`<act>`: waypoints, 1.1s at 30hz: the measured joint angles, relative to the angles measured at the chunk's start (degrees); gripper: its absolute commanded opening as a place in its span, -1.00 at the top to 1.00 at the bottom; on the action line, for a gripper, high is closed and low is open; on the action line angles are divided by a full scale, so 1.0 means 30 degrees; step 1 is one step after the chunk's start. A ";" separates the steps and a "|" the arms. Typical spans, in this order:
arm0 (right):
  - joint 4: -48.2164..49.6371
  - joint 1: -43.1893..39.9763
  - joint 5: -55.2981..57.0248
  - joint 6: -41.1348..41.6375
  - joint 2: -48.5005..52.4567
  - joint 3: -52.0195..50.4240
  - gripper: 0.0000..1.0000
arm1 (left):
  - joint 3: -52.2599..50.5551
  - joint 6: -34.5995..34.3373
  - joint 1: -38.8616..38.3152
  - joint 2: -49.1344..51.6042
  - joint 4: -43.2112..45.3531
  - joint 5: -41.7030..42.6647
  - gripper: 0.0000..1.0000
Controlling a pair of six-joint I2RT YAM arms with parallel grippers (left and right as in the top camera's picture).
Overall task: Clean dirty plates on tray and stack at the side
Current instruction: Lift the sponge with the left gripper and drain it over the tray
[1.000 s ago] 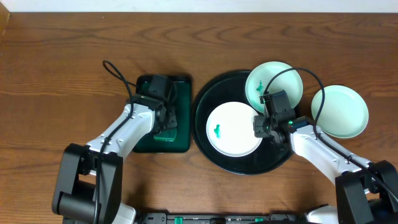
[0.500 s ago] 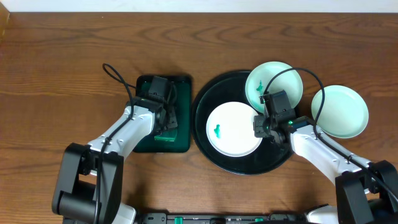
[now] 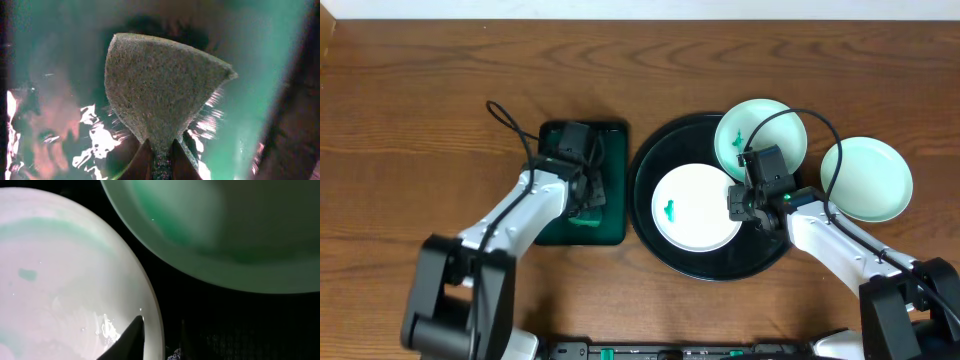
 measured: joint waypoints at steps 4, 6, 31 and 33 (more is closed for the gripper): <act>-0.0007 0.0000 -0.0117 0.0007 0.0000 0.0000 0.68 | 0.0000 0.0503 0.0000 -0.2484 -0.0189 0.0000 0.85; 0.0000 0.0000 -0.0233 0.0007 0.0000 0.0000 0.90 | 0.0007 0.0612 0.0000 -0.4320 -0.0226 0.0000 0.86; -0.1479 0.0000 -0.0372 0.0080 -0.0328 0.0022 0.15 | 0.0051 0.0918 0.0000 -0.7227 -0.1202 0.2142 0.85; -0.1457 0.0000 -0.0393 0.0036 -0.0335 0.0022 0.08 | 0.0051 0.0918 0.0000 -0.7227 -0.1202 0.2142 0.84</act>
